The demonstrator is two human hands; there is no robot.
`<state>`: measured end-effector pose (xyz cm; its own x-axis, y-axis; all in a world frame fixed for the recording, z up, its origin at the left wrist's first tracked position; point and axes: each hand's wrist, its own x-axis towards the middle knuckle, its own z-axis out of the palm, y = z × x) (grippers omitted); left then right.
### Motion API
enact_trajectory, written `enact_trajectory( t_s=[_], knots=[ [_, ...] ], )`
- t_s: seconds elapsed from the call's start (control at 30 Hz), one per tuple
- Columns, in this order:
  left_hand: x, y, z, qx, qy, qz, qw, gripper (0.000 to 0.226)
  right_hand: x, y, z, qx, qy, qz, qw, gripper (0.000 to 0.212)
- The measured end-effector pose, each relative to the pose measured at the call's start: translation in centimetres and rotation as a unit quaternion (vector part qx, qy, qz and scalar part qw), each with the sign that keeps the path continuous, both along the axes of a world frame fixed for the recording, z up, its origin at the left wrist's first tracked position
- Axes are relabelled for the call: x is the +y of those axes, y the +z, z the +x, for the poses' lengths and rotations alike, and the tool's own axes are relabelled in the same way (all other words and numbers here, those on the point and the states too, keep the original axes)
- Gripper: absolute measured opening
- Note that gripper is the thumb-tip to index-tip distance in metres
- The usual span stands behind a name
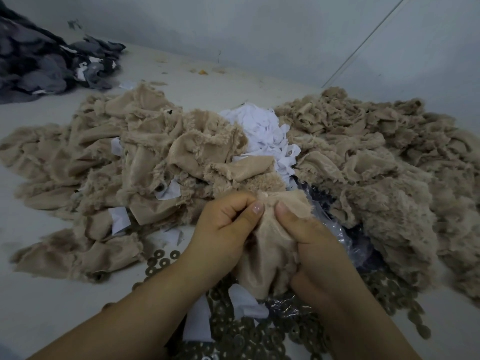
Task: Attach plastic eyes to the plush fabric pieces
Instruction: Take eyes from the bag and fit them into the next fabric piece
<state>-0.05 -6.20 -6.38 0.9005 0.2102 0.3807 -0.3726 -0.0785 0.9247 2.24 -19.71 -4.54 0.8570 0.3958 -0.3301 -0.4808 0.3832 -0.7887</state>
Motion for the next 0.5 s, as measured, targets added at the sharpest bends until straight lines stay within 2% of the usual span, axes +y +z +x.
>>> enact_trajectory(
  t_s=[0.07, 0.13, 0.33, 0.5],
  knots=[
    [0.03, -0.09, -0.03, -0.001, 0.010, -0.004, 1.000, 0.035, 0.04, 0.27, -0.08, 0.028, 0.028, 0.053, 0.998, 0.044],
    [0.06, -0.16, -0.06, -0.005, 0.023, -0.015, 1.000, 0.033, 0.05, 0.34, -0.12, 0.043, 0.047, 0.076, 0.995, 0.044],
    [-0.09, 0.03, -0.25, 0.001, 0.017, -0.027, 0.999, 0.033, 0.03, 0.47, -0.02, 0.072, 0.078, 0.062, 0.992, 0.052],
    [-0.14, 0.29, -0.11, -0.004, 0.021, -0.006, 1.000, 0.039, 0.06, 0.32, -0.12, 0.057, 0.087, 0.069, 0.992, 0.051]
  ],
)
